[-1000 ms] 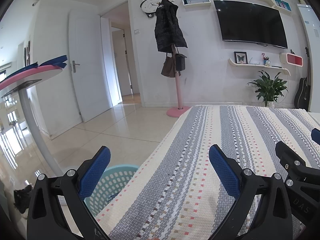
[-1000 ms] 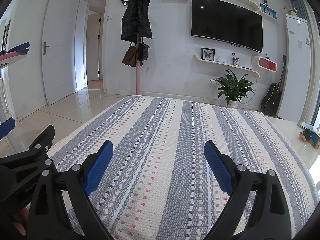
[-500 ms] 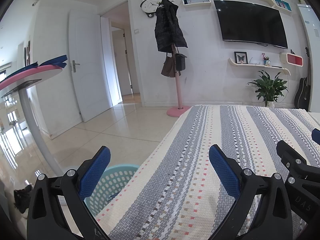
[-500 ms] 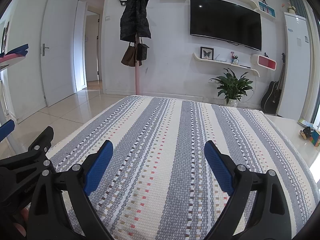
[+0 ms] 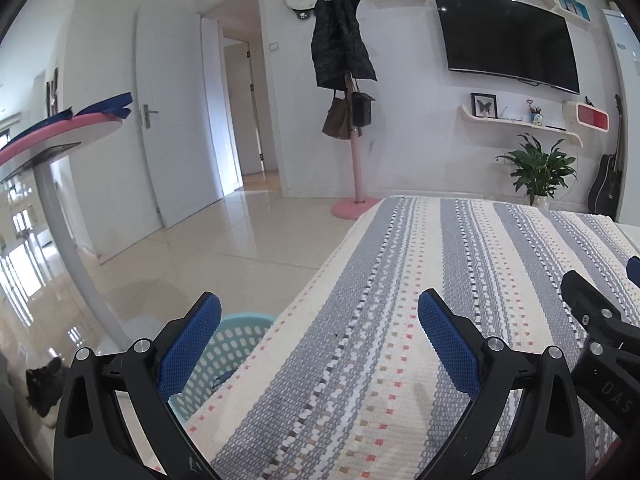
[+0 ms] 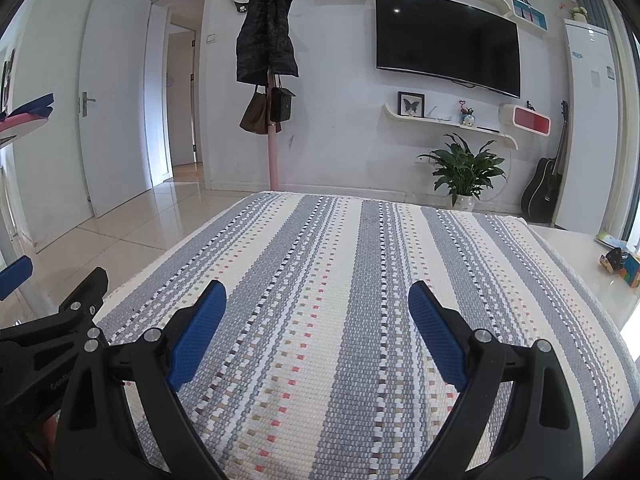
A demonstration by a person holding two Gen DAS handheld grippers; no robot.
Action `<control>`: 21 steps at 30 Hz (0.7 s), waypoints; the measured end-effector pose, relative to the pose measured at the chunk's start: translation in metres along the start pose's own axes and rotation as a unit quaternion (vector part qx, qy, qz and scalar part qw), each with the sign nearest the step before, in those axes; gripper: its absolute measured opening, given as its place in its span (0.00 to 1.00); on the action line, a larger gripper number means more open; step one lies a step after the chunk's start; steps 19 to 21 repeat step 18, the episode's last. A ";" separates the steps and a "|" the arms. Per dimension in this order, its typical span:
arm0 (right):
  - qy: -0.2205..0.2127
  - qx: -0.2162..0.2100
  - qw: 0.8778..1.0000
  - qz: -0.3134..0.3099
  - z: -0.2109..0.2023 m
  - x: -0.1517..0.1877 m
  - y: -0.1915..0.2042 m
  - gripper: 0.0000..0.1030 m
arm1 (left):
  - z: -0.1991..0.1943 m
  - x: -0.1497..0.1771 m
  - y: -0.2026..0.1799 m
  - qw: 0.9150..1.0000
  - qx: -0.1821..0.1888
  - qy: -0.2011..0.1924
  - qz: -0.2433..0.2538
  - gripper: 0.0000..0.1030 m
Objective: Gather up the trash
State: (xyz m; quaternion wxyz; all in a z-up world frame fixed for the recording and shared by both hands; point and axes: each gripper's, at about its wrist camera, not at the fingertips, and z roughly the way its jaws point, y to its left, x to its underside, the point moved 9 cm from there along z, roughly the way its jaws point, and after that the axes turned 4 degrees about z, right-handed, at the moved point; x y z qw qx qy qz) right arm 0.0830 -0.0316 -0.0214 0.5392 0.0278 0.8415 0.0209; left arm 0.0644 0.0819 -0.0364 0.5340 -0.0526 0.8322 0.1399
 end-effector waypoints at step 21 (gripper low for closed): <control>0.018 0.053 0.998 0.020 -0.008 0.005 -0.030 0.85 | 0.005 0.001 -0.007 1.000 0.027 0.010 0.009 0.93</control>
